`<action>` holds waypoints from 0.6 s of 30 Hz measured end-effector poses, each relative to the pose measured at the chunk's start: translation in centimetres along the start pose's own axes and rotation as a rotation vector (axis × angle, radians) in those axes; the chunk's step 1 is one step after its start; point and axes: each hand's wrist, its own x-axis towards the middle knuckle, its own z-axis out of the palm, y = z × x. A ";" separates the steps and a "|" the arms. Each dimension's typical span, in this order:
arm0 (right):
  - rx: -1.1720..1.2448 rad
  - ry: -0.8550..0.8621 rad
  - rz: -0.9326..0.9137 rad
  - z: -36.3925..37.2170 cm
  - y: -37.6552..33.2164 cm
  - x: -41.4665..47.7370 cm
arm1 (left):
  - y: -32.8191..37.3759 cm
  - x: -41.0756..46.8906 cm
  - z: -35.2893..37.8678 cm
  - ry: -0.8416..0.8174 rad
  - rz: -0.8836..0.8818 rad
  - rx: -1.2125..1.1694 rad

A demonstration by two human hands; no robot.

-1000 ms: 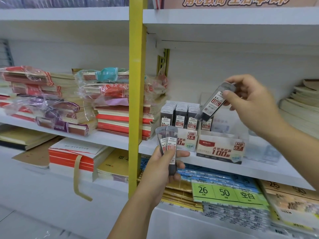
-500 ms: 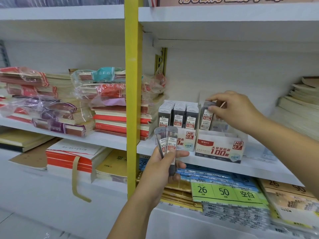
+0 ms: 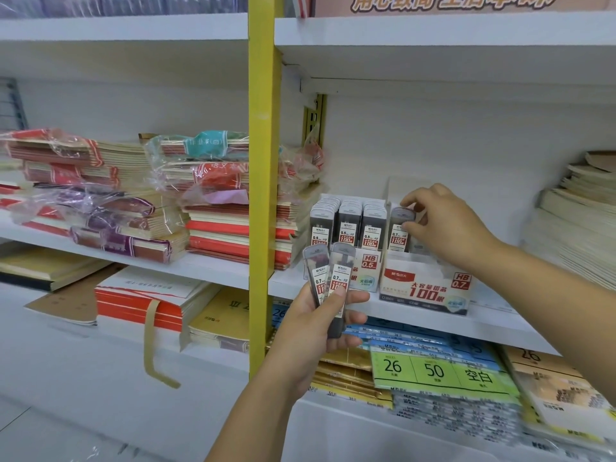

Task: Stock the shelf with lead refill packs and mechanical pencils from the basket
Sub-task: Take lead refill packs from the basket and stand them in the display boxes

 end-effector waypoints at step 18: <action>0.854 -0.040 0.073 -0.6 -5.5 -6.0 | 0.6 -0.6 0.1 -0.083 0.035 -0.067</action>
